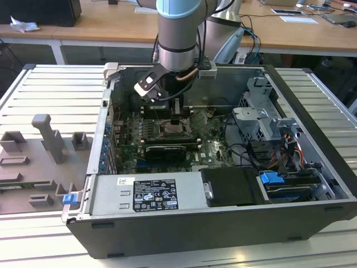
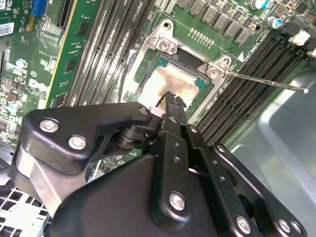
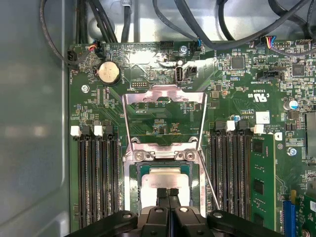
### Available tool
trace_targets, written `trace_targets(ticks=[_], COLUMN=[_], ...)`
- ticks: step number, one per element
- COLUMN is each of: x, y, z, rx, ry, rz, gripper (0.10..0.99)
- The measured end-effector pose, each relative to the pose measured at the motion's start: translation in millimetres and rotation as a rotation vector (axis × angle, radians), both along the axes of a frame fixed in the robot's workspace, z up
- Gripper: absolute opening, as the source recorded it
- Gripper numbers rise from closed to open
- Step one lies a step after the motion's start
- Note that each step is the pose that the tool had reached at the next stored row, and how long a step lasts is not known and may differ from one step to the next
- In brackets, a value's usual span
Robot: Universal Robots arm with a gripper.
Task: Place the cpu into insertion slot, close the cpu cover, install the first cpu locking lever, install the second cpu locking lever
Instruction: 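Close the cpu cover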
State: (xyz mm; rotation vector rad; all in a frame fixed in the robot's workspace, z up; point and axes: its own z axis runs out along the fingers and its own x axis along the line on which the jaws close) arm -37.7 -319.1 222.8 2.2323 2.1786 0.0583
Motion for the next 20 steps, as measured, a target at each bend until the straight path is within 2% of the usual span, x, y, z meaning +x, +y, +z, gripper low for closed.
trace_targets(ticks=[1,7,10,14,17,20], x=[3.7,4.7,11.1,11.7,11.7,11.7], y=[0.0,0.1,0.0,0.1,0.1,0.2], z=[0.0,4.8,4.9,8.4,18.2,36.1], rx=[0.000,0.000,-0.001,-0.001,-0.001,-0.001], ry=[0.0014,0.0015,0.0031,0.0033,0.0033,0.0033], rz=[0.000,0.000,0.000,0.000,0.000,0.000], gripper=[0.106,0.106,0.106,0.106,0.106,0.106])
